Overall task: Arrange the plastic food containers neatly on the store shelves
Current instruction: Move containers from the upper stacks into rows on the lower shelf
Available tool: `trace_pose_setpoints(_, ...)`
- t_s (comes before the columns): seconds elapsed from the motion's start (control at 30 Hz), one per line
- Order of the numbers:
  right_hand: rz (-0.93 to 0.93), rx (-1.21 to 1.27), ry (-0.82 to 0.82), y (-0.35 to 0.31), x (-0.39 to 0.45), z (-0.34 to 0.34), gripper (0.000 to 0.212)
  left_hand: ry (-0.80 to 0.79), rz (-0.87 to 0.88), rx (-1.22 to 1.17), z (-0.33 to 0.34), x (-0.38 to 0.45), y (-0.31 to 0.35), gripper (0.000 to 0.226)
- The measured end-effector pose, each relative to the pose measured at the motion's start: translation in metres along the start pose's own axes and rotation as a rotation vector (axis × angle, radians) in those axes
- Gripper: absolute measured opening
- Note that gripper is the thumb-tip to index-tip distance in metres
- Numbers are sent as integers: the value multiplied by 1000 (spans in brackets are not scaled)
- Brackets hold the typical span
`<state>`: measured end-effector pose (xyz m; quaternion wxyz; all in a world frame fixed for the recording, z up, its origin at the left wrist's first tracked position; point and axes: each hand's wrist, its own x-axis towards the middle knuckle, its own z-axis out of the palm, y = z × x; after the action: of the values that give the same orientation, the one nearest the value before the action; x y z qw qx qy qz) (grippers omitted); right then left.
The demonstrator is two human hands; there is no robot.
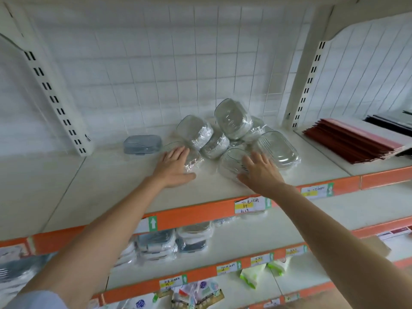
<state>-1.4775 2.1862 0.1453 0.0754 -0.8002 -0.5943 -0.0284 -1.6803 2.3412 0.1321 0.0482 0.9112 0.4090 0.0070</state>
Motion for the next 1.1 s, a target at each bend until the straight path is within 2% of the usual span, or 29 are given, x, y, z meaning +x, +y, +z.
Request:
trace_pose_setpoints(0.1, 29, 16, -45, 0, 12, 3, 59, -112, 66, 47, -18, 0, -15, 100)
trace_pose_setpoints(0.2, 69, -24, -82, -2, 21, 1, 69, -128, 165, 18, -26, -1, -31, 91)
trace_pose_setpoints(0.27, 90, -34, -74, -4, 22, 1, 78, -138, 180, -5, -26, -2, -38, 100)
trace_pose_setpoints(0.37, 112, -24, -11, -6, 17, 5, 83, -106, 147, 81, -29, -2, -35, 113)
trace_pose_setpoints(0.53, 39, -24, 142, -11, 1, 3, 73, -178, 18, -28, -34, -11, -19, 104)
trace_pose_setpoints(0.6, 6, 8, 217, -10, -9, -3, 74, -108, -31, -32, -34, -19, -9, 101)
trace_pose_setpoints(0.67, -16, 39, 295, -4, -21, -9, 78, 49, -48, -60, -34, -31, 3, 98)
trace_pose_setpoints(0.77, -37, 87, 356, 9, -48, -13, 88, 293, -11, -144, -31, -56, 30, 104)
trace_pose_setpoints(0.83, -41, 112, 360, 21, -70, -12, 94, 385, 49, -169, -26, -77, 56, 108)
trace_pose_setpoints(1.0, -11, 106, 261, 60, -133, 10, 83, 398, 193, -23, 10, -119, 120, 108)
trace_pose_setpoints(1.1, 13, 154, 193, 79, -169, 33, 84, 386, 235, 33, 47, -138, 144, 102)
